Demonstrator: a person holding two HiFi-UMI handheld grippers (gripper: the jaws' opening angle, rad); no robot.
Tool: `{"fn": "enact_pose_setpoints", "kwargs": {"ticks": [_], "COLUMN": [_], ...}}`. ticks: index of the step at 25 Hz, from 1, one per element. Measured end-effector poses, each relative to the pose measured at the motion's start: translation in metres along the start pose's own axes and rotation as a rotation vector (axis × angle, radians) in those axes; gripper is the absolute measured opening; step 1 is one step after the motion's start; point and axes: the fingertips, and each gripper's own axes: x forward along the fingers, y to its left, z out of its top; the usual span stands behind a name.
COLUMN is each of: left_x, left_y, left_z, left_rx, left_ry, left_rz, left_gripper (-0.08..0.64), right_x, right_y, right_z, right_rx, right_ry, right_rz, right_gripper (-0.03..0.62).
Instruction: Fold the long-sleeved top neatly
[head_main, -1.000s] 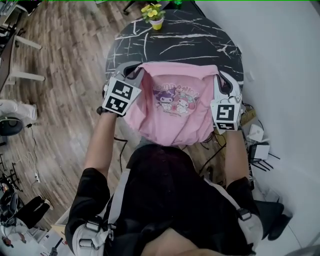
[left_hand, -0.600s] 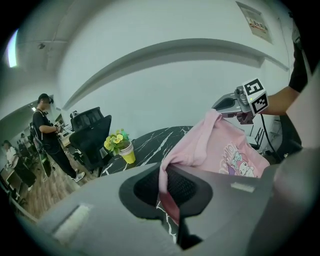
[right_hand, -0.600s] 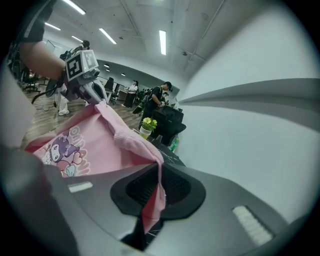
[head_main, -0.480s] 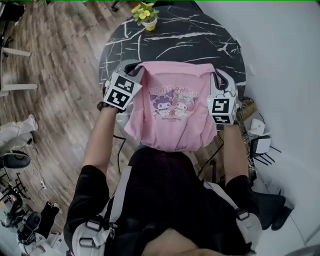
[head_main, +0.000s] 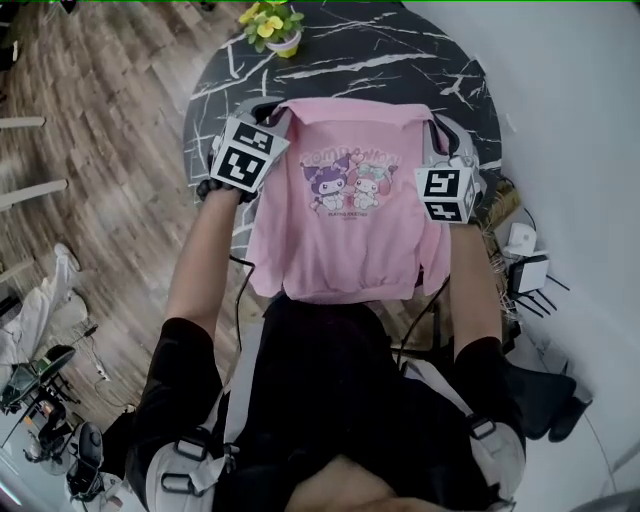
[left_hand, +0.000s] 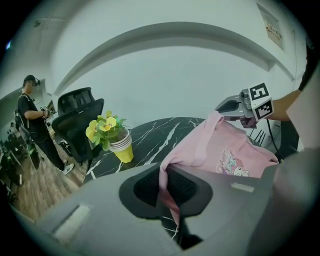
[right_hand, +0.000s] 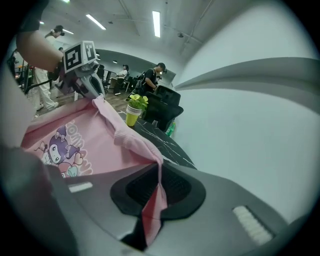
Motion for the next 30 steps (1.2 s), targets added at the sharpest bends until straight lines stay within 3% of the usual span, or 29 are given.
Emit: {"fn": "enact_pose_setpoints", "kwargs": {"ticks": [5,10,11,14,19,24,26,29,30], "left_x": [0.031,0.045,0.048,0.056,0.057,0.054,0.051,0.046,0.047], "left_y": [0.009,0.014,0.017,0.027,0.041,0.048,0.051,0.045,0.038], "left_z": [-0.016,-0.026,-0.028,-0.040,-0.063,-0.071,-0.070,-0.061,-0.060], "left_rx": [-0.026,-0.132,-0.163,-0.248,-0.309,-0.438,-0.406,-0.269,-0.239], "left_ry": [0.073,0.095,0.107,0.145,0.175,0.141,0.148,0.167,0.173], "left_rz": [-0.056,-0.109,-0.107,-0.076,-0.018,-0.026,-0.015,-0.025,-0.050], "left_gripper": [0.054,0.058,0.062,0.102,0.194,0.239,0.239,0.250,0.301], "right_x": [0.030,0.049,0.054,0.067,0.070,0.067,0.065,0.063,0.061], "right_y": [0.005,0.009,0.010,0.015,0.021,0.029,0.032,0.032,0.033], "right_z": [-0.018,-0.030,-0.032,-0.036,-0.038,-0.040,-0.040,-0.036,-0.035], "right_rx": [0.034,0.059,0.080,0.182,0.197,0.189,0.189,0.184,0.184], "right_ry": [0.082,0.122,0.139,0.184,0.190,0.191,0.187,0.178,0.175], "right_rz": [0.034,0.067,0.083,0.156,0.180,0.195,0.202,0.209,0.211], "right_gripper": [0.035,0.038,0.048,0.180,0.181,0.179,0.179,0.179,0.179]}}
